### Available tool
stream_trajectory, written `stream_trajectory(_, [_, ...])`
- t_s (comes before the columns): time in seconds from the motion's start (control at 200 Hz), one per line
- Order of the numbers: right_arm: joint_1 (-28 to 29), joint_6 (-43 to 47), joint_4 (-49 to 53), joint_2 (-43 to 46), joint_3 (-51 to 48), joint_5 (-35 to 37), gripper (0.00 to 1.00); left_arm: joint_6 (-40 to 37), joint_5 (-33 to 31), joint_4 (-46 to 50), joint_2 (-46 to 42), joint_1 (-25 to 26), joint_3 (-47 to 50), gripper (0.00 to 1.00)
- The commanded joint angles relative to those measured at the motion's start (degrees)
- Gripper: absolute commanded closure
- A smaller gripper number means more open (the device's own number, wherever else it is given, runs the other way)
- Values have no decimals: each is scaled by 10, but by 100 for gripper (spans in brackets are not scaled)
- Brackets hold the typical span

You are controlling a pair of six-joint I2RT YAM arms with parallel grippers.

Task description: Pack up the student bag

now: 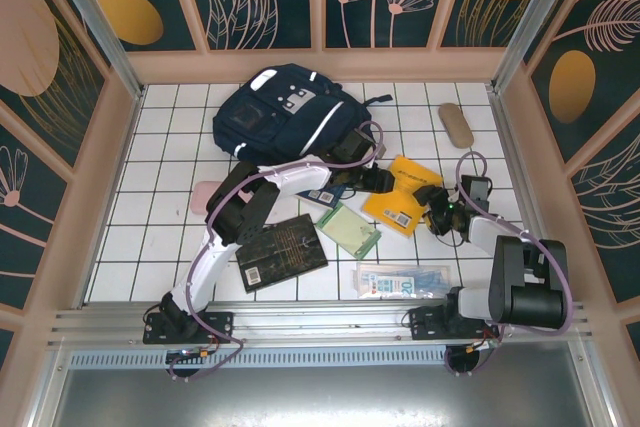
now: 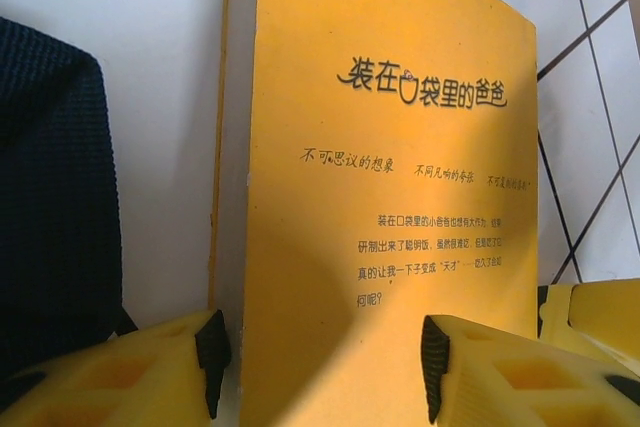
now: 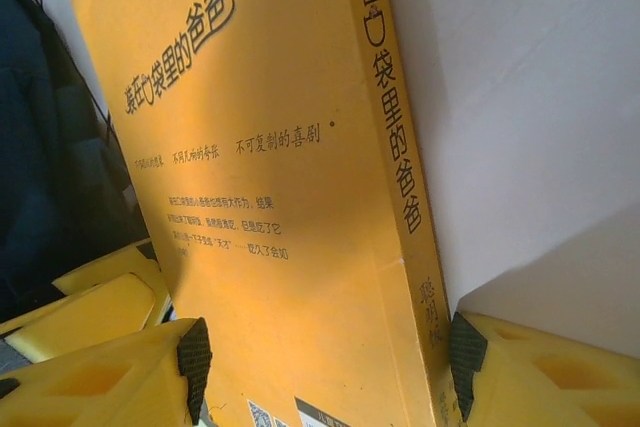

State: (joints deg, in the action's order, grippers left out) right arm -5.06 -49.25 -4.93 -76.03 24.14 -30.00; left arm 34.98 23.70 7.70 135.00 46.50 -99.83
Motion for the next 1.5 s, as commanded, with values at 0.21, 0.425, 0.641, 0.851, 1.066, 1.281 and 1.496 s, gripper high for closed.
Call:
stream_trajectory(0.21, [15, -80, -110, 62, -5, -113, 35, 12, 40, 4, 20, 6, 16, 46])
stream_trajectory(0.425, [18, -86, -129, 91, -19, -106, 35, 12, 47, 5, 17, 7, 14, 47])
stream_trajectory(0.641, [26, -104, -188, 68, -36, -107, 35, 14, 55, 4, 15, 7, 15, 47])
stream_trajectory(0.851, [41, -79, -181, 23, -19, -85, 36, 12, 53, 5, 10, 7, 19, 48])
stream_trajectory(1.066, [37, -30, -110, 4, -4, -14, 53, -3, 45, 24, -12, 7, 20, 50])
stream_trajectory(1.281, [34, -7, -24, 60, -3, 85, 100, -68, 24, 101, -86, -9, 18, 45])
stream_trajectory(1.496, [36, 8, 12, 87, -2, 112, 100, -105, 50, 142, -166, -71, -14, 41])
